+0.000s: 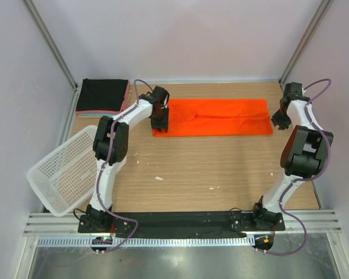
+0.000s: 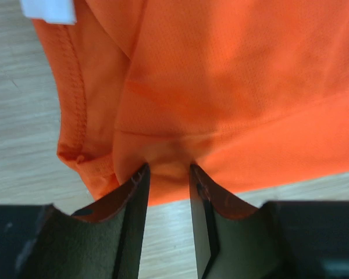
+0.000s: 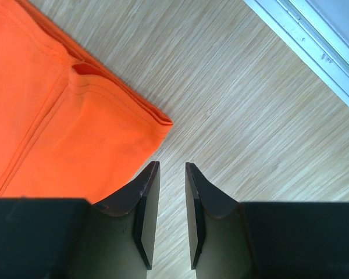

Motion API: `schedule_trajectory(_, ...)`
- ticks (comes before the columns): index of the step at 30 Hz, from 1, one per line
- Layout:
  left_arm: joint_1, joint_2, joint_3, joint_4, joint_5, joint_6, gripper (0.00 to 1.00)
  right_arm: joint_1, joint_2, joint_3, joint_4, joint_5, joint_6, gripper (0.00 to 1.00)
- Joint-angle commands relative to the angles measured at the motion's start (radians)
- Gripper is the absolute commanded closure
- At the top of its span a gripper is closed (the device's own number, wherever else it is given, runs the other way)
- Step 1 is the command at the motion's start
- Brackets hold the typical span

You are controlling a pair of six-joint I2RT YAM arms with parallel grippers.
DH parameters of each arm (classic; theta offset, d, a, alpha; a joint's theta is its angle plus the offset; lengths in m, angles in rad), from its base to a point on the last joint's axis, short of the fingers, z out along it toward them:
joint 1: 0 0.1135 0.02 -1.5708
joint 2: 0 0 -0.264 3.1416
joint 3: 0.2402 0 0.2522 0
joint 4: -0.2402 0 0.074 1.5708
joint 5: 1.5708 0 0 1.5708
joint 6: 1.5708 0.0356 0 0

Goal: Fold and stack the t-shirts
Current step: Fold the tshirt

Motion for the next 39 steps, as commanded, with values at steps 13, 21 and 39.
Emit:
schedule_trajectory(13, 0.119, 0.311, 0.466, -0.045, 0.021, -0.073, 0.60, 0.040, -0.383, -0.105, 0.166, -0.368, 0.019, 0.70)
schedule_trajectory(21, 0.153, 0.175, 0.468, 0.203, 0.245, -0.170, 0.57, 0.057, -0.425, -0.030, 0.128, -0.418, 0.007, 0.68)
schedule_trajectory(39, 0.023, -0.287, -0.170, 0.520, 0.208, -0.305, 0.57, 0.144, -0.157, -0.124, 0.114, -0.146, -0.089, 0.75)
